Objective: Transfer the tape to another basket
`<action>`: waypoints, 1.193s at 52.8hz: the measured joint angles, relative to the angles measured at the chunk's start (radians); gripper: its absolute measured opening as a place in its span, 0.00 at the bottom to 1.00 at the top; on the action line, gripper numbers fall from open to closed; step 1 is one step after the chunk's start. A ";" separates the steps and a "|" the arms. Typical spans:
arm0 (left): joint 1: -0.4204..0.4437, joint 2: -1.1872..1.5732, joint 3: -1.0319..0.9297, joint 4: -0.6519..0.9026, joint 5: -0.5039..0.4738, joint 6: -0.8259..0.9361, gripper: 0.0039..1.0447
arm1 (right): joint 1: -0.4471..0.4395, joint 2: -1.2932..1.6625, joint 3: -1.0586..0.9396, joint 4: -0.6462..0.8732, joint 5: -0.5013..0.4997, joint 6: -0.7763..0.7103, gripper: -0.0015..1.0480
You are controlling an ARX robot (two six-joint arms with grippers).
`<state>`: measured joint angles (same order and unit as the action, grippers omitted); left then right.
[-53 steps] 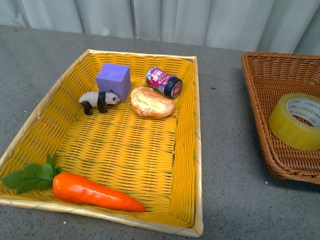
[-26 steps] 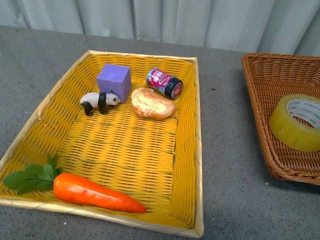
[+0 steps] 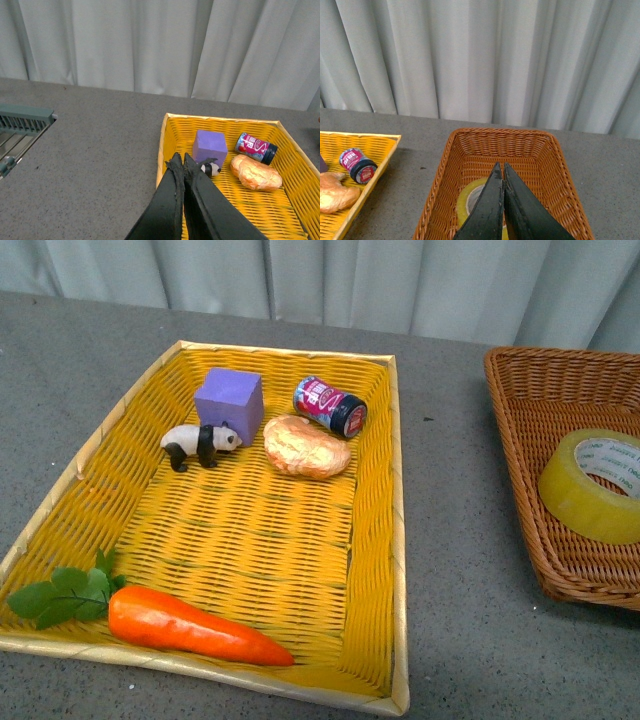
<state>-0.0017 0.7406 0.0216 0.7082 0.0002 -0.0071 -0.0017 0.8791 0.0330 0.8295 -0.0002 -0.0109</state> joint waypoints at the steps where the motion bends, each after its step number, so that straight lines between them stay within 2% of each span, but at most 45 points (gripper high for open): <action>1: 0.000 -0.013 0.000 -0.010 -0.001 0.000 0.03 | 0.000 -0.016 -0.003 -0.013 0.000 0.000 0.01; 39: 0.000 -0.431 -0.001 -0.395 0.000 0.000 0.03 | 0.000 -0.495 -0.029 -0.444 -0.001 0.000 0.01; 63: 0.000 -0.566 -0.001 -0.530 0.000 0.000 0.03 | 0.000 -0.663 -0.029 -0.610 0.000 0.000 0.01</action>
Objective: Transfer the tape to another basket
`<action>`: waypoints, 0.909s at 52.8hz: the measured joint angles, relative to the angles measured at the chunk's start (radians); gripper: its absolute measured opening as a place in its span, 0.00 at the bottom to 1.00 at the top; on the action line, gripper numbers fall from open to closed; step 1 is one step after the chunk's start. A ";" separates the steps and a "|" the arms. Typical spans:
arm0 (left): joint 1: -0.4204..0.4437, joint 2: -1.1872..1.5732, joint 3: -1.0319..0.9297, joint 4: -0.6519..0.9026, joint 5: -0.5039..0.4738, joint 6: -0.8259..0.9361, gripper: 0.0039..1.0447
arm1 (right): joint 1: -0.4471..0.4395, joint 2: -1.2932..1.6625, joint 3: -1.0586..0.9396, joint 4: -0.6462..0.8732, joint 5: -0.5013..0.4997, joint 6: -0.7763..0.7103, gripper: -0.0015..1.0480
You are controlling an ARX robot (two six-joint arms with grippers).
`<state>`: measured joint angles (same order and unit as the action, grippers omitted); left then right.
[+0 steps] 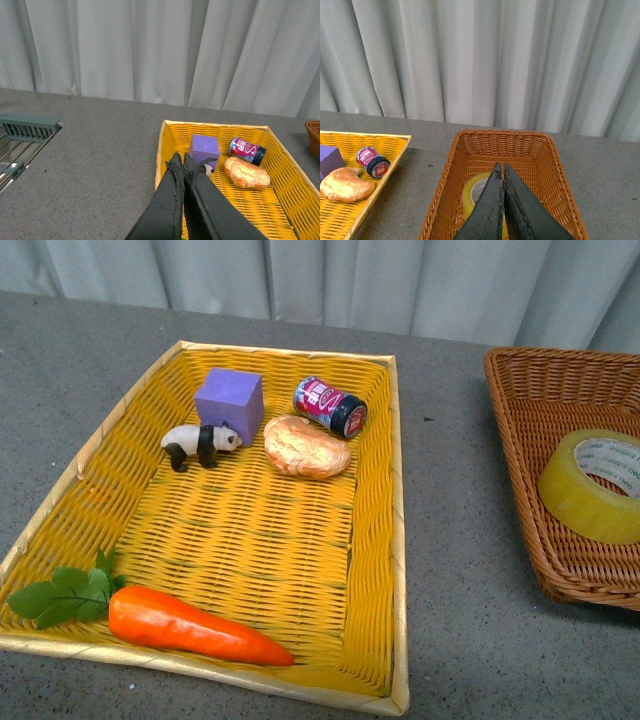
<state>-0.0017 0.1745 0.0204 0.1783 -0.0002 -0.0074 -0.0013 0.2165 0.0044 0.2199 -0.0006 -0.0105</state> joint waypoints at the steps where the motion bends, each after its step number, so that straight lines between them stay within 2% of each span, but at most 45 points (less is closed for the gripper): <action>1: 0.000 -0.025 0.000 -0.027 0.000 0.000 0.03 | 0.000 -0.008 0.000 -0.008 0.000 0.000 0.01; 6: 0.000 -0.147 0.000 -0.168 0.000 0.000 0.03 | 0.000 -0.032 0.000 -0.031 0.000 0.000 0.01; 9: 0.000 -0.166 0.000 -0.172 0.001 0.000 0.03 | 0.000 -0.043 0.000 -0.044 0.000 0.000 0.01; 15: 0.000 -0.169 0.000 -0.176 0.000 0.000 0.03 | 0.000 -0.179 0.001 -0.208 -0.002 0.000 0.01; 25: 0.000 -0.171 0.000 -0.178 0.000 0.000 0.04 | 0.000 -0.211 0.001 -0.218 -0.001 0.000 0.01; 27: 0.000 -0.171 0.000 -0.178 0.000 0.000 0.08 | 0.000 -0.211 0.001 -0.218 -0.001 -0.001 0.03; 33: 0.000 -0.171 0.000 -0.178 0.000 0.000 0.31 | 0.000 -0.212 0.001 -0.218 -0.001 0.000 0.25; 41: 0.000 -0.171 0.000 -0.178 0.000 0.000 0.55 | 0.000 -0.212 0.001 -0.218 -0.001 0.000 0.49; 48: 0.000 -0.171 0.000 -0.178 0.000 0.000 0.87 | 0.000 -0.212 0.001 -0.218 -0.001 0.000 0.81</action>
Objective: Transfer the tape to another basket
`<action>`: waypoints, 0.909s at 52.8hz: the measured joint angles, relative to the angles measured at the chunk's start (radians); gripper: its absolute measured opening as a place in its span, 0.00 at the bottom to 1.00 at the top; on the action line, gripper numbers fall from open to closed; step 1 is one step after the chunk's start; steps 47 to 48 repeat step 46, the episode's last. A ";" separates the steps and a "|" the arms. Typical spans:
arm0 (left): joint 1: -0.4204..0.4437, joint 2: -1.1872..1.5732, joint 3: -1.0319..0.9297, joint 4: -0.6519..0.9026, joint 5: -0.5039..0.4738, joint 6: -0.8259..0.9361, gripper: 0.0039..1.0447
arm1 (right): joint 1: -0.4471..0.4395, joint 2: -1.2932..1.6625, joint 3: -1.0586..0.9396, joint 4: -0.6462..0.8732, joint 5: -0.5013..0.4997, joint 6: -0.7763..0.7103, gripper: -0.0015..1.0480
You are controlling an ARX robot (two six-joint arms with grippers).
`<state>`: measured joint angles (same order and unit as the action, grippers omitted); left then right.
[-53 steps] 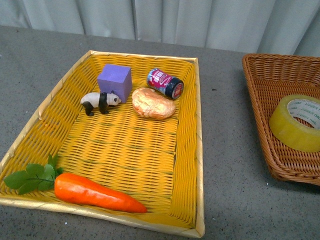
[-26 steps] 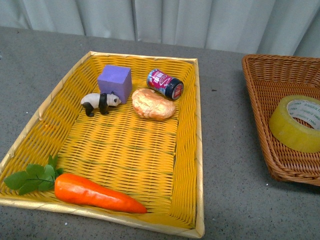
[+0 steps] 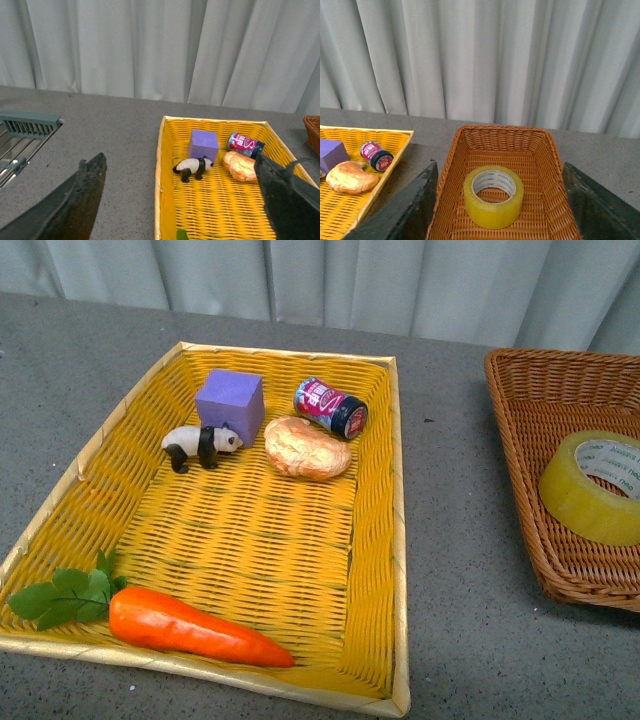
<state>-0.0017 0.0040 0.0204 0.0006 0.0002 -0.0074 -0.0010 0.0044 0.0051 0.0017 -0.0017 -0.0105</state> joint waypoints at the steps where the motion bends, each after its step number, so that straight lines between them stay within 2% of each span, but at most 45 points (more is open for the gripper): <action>1: 0.000 0.000 0.000 0.000 0.000 0.000 0.91 | 0.000 0.000 0.000 0.000 0.000 0.000 0.84; 2: 0.000 0.000 0.000 0.000 0.000 0.001 0.95 | 0.000 0.000 0.000 0.000 0.000 0.000 0.89; 4: 0.000 0.000 0.000 0.000 0.000 0.002 0.94 | 0.000 0.000 0.000 0.000 0.000 0.001 0.93; 7: 0.000 0.000 0.000 0.000 0.000 0.003 0.94 | 0.000 0.000 0.000 0.000 0.000 0.000 0.91; 48: 0.000 0.000 0.000 0.000 0.000 0.003 0.94 | 0.000 0.000 0.000 0.000 0.000 0.000 0.91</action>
